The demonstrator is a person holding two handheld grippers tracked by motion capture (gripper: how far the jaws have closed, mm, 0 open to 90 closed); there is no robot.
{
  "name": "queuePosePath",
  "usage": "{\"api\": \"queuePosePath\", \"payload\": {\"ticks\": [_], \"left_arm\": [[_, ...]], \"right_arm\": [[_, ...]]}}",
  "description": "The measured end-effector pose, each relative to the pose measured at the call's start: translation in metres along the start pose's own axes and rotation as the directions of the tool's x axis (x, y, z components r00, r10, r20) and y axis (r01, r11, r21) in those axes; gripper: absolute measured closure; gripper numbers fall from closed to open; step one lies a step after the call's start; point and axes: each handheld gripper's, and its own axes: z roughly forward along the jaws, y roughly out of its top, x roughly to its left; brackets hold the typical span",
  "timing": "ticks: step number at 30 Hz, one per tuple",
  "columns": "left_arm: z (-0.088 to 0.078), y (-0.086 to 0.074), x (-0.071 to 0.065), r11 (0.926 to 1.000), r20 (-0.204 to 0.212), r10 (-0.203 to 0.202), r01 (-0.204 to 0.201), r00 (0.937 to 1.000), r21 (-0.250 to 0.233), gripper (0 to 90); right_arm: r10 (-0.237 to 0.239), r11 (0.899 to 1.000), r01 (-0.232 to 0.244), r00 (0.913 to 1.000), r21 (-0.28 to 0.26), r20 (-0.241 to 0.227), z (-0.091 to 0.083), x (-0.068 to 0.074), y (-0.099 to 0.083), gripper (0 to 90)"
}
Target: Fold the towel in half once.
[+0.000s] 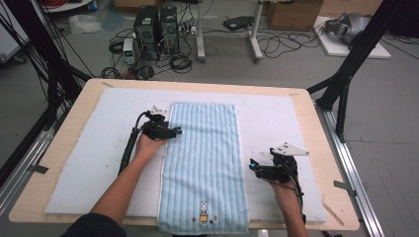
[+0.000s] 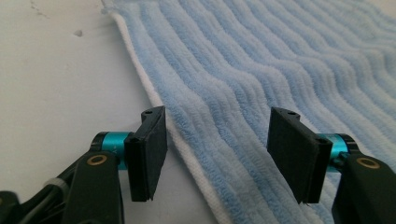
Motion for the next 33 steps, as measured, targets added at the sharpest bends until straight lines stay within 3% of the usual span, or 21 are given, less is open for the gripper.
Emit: {"api": "queuePosePath", "payload": {"ticks": [2,4,5,9,11,16,24,28,31,33], "left_arm": [[0.001,0.001,-0.002,0.9998,-0.016,0.021,-0.021,0.9997,0.003,43.8],[0.000,0.000,-0.004,0.9978,-0.047,0.066,-0.066,0.9967,0.009,50.4],[0.000,0.000,-0.004,0.9981,-0.053,0.062,-0.061,0.9967,0.008,51.5],[0.000,0.000,-0.007,0.9979,-0.010,0.065,-0.065,0.9979,0.002,74.4],[0.001,0.000,-0.011,0.9970,-0.011,0.077,-0.077,0.9969,0.001,84.1],[0.000,0.000,-0.005,0.9997,0.031,0.023,-0.023,0.9993,0.001,86.0],[0.000,-0.001,0.000,0.9992,0.065,-0.038,0.039,0.9971,-0.003,86.1],[0.000,-0.001,0.001,0.9984,0.073,-0.056,0.056,0.9957,-0.002,86.1],[0.001,-0.001,0.001,0.9978,0.074,-0.066,0.066,0.9951,-0.003,86.1],[0.001,-0.001,0.002,0.9973,0.079,-0.072,0.073,0.9942,-0.005,86.1]], "right_arm": [[0.000,1.000,0.000,1.0000,-0.004,0.000,0.000,-0.001,0.000,11.8],[0.004,1.000,-0.004,1.0000,0.001,0.001,0.000,-0.001,0.000,11.8],[0.005,1.000,-0.005,1.0000,0.003,0.002,0.000,-0.001,0.000,11.8],[0.002,1.000,-0.002,1.0000,0.007,-0.002,0.004,0.000,0.001,11.8],[0.003,1.000,-0.003,1.0000,0.007,-0.006,0.006,0.000,0.002,11.8],[0.012,1.000,-0.011,0.9994,0.022,-0.031,0.025,-0.002,0.020,11.7],[0.023,0.994,-0.017,0.9982,0.111,-0.055,0.084,-0.005,0.057,12.2],[0.026,0.990,-0.016,0.9975,0.143,-0.066,0.105,-0.010,0.069,25.6],[0.063,0.982,-0.055,0.9971,0.178,-0.043,0.121,-0.015,0.069,33.9],[0.047,0.981,-0.044,0.9989,0.189,-0.010,0.127,-0.014,0.068,40.7]]}}
